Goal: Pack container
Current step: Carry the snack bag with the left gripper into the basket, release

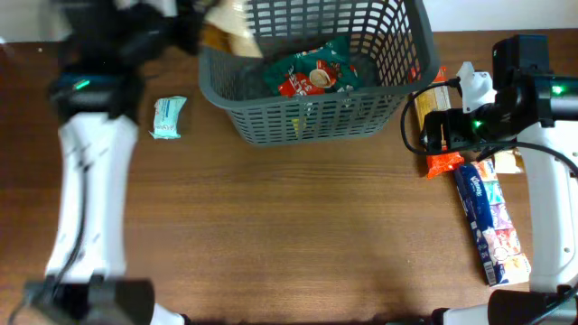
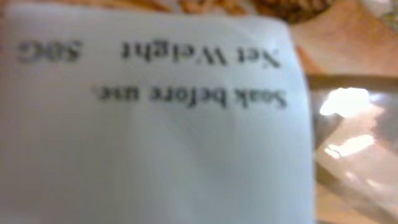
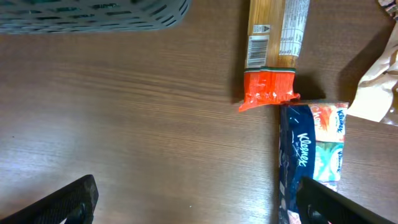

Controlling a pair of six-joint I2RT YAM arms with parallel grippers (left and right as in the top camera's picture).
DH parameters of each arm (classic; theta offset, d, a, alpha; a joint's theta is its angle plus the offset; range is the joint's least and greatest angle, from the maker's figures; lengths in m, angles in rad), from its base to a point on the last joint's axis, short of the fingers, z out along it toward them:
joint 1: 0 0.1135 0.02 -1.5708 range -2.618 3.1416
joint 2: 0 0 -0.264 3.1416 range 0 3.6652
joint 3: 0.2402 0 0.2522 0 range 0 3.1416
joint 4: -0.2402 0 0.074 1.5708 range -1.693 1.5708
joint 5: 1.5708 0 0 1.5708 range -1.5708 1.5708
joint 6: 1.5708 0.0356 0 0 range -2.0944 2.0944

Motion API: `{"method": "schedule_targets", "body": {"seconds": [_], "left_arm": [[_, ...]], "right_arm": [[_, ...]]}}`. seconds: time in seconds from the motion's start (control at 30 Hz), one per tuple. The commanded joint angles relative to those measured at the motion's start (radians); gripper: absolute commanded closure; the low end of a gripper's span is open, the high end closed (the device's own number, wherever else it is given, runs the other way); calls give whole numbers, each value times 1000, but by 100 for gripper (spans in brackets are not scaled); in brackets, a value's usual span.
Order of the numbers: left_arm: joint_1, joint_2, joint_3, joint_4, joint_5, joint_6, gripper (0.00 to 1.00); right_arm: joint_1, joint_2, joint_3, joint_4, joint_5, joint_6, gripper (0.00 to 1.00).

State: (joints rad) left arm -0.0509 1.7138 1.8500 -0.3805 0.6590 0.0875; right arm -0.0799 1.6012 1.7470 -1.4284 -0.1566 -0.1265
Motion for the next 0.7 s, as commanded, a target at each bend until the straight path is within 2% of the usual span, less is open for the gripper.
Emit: {"method": "schedule_targets", "body": {"seconds": [0.0, 0.3, 0.4, 0.5, 0.57, 0.67], "left_arm": [[-72, 68, 2, 33, 31, -13, 98], [-172, 206, 2, 43, -43, -21, 98], [-187, 242, 2, 42, -74, -58, 96], [-192, 270, 2, 36, -85, -109, 87], [-192, 278, 2, 28, -99, -142, 86], [-192, 277, 4, 25, -110, -157, 72]], "right_arm": [[-6, 0, 15, 2, -17, 12, 1], [-6, 0, 14, -9, -17, 12, 1], [-6, 0, 14, -13, -17, 12, 1], [-6, 0, 14, -16, -17, 12, 1], [-6, 0, 14, -20, -17, 12, 1], [-6, 0, 14, -26, -17, 12, 1]]}}
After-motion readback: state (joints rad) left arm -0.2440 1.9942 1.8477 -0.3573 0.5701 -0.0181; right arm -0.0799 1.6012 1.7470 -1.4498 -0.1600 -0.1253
